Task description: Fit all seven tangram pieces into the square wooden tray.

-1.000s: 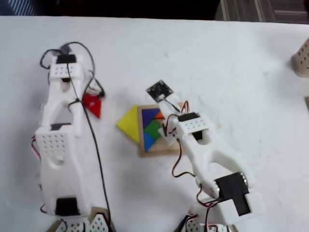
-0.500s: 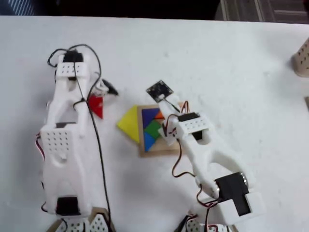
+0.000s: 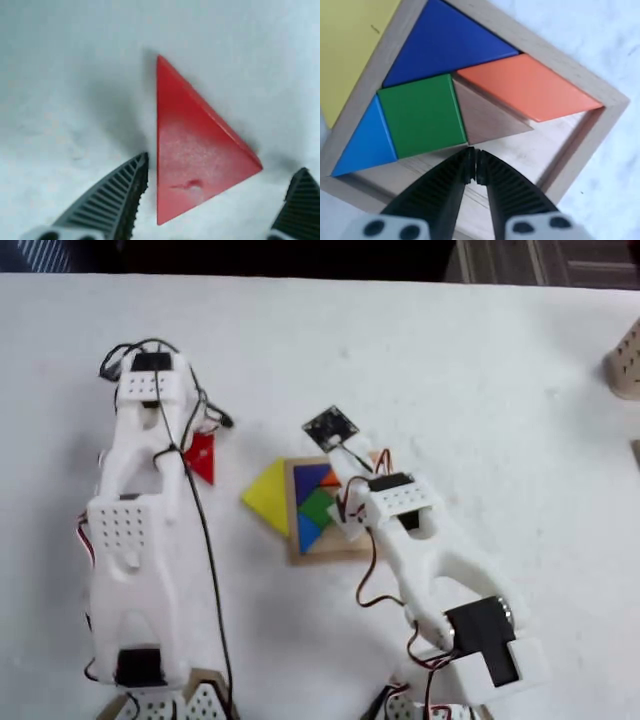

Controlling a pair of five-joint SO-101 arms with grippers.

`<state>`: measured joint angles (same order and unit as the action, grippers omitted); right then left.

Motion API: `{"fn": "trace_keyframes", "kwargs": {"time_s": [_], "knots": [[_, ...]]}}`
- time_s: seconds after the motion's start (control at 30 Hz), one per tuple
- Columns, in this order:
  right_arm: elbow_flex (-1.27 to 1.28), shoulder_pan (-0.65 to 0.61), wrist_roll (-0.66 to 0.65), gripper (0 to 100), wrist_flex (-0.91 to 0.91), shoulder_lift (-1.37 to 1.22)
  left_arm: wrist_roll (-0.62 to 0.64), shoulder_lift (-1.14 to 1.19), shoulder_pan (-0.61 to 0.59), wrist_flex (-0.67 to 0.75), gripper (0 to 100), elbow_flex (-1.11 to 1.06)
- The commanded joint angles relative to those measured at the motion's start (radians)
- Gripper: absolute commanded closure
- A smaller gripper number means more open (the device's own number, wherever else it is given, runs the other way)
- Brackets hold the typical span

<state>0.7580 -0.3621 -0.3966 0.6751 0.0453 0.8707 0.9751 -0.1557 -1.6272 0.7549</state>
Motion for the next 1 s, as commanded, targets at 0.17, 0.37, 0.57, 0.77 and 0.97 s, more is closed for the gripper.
{"fn": "trace_keyframes", "kwargs": {"time_s": [0.17,0.37,0.57,0.77,0.97], "knots": [[-0.026,-0.016,-0.049,98.1,-0.007,0.001,0.009,0.022,-0.079,-0.101,57,0.129],[-0.026,-0.016,-0.049,98.1,-0.007,0.001,0.005,0.025,-0.076,-0.12,70,0.127],[-0.026,-0.016,-0.049,98.1,-0.007,0.001,-0.155,0.081,-0.038,-0.107,78,0.14],[-0.026,-0.016,-0.051,98.1,-0.007,0.001,-0.16,0.079,-0.039,-0.112,78,0.135],[-0.026,-0.016,-0.051,98.1,-0.007,0.001,-0.304,0.077,-0.033,-0.13,78,0.138]]}}
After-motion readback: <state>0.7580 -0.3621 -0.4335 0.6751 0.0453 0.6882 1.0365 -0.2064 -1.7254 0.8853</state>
